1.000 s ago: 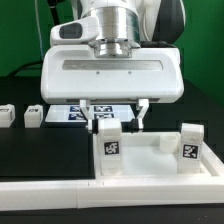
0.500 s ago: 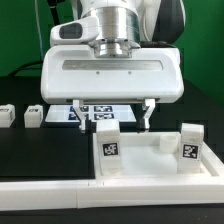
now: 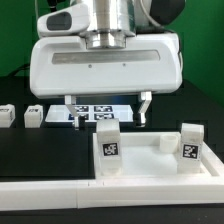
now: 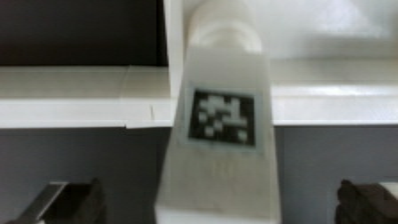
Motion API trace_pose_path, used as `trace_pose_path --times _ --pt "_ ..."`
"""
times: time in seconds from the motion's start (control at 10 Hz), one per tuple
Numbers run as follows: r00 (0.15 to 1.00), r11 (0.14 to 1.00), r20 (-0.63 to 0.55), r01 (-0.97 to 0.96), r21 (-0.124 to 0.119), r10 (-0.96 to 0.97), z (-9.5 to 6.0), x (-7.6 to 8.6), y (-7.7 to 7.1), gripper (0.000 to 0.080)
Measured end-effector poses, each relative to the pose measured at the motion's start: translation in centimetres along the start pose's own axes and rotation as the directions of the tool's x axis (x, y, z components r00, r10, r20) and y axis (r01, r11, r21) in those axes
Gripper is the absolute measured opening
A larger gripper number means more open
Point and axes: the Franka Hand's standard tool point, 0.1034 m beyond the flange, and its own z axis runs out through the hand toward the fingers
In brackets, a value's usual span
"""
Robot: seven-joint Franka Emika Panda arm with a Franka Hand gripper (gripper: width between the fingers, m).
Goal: Assemble square table
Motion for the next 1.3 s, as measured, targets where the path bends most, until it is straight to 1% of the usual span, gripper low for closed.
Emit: trace_pose_path --times 0.1,0.2,0.3,0.4,0.5,0.6,0.7,0.8,0.9,1.0,1.1,1.3 --pt "1.000 1.000 0.004 -0.002 0.004 0.002 0.1 0.7 -0.1 0.0649" --pt "1.000 1.000 0.017 -0.001 0.009 0.001 0.4 0.7 -0.2 0.0649" --pt "0.993 0.999 0.119 -0.006 0.034 0.002 0.6 0.1 -0.6 0.0649" --pt "0.980 0.998 0.201 -0.011 0.056 0.000 0.8 0.3 -0.9 0.0649" --pt "0.969 0.998 0.249 -0.016 0.067 -0.001 1.1 0.5 -0.8 0.0649" --pt "0.955 0.997 0.297 -0.022 0.076 -0.002 1.5 0.0 -0.7 0.0649" --pt "0.933 0.996 0.361 -0.026 0.087 -0.007 1.5 -0.6 -0.7 0.0649" --pt "0.933 0.996 0.359 -0.025 0.083 -0.007 1.7 -0.4 0.0 0.0649" --pt "0.933 0.997 0.361 -0.030 0.075 0.001 1.8 -0.6 0.6 0.0649" --pt "0.932 0.997 0.361 -0.036 0.074 0.006 1.8 -0.5 0.5 0.0649" --pt "0.932 0.996 0.362 -0.044 0.072 0.015 1.8 -0.6 0.4 0.0612" --pt "0.932 0.996 0.362 -0.043 0.073 0.014 1.8 -0.6 0.4 0.0340"
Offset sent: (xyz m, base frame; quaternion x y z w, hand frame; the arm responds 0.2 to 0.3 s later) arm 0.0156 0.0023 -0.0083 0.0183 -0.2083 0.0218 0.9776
